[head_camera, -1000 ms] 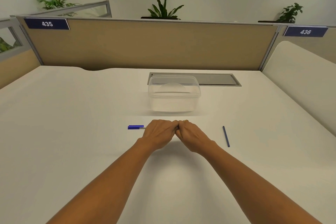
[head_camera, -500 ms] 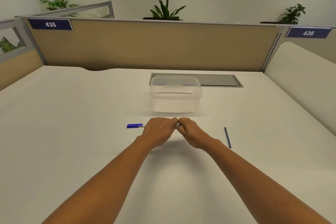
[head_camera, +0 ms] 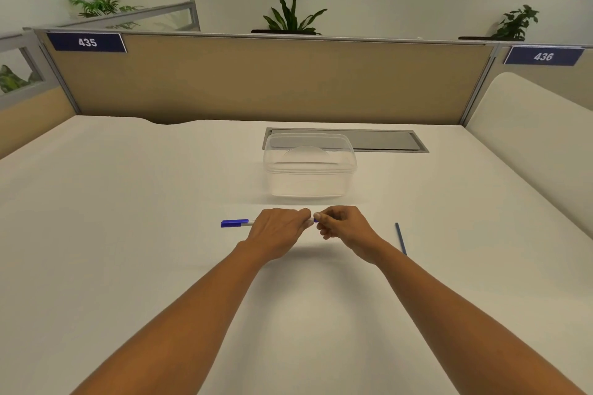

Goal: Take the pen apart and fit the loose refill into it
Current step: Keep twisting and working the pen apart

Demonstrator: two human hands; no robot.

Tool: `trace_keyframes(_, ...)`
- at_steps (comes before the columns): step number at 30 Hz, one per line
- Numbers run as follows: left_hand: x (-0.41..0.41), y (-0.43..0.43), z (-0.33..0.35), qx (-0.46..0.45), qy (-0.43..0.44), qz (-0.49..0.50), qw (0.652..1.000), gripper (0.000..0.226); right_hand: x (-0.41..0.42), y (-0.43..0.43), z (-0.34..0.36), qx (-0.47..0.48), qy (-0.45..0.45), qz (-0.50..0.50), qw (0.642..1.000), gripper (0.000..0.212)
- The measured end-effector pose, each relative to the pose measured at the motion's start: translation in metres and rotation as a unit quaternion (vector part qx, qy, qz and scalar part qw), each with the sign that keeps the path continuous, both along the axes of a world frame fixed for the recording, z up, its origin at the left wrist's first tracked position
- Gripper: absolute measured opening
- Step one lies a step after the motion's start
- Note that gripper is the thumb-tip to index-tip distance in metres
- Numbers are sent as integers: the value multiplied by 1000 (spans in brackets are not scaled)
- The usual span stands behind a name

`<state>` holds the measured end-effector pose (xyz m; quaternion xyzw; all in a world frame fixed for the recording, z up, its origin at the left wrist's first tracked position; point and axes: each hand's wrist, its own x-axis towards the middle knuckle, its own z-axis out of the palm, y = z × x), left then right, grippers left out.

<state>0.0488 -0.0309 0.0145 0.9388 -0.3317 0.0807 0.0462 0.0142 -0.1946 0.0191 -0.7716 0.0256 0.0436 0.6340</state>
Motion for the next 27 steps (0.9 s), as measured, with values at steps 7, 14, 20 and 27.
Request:
trace_keyframes(7,0,-1,3,-9,14,4,1000,27,1,-3,-1,48,-21,-2,999,9)
trace_keyframes(14,-1,-1,3,-10,14,6,1000,27,3,-1,-5,84,6,15,996,12)
trace_keyframes(20,-1,-5,0,-24,15,20,999,32,3,10,-8,58,42,26,997,27)
trace_keyframes(27,0,-9,2,-13,5,50,999,32,3,25,-8,88,22,-30,995,33)
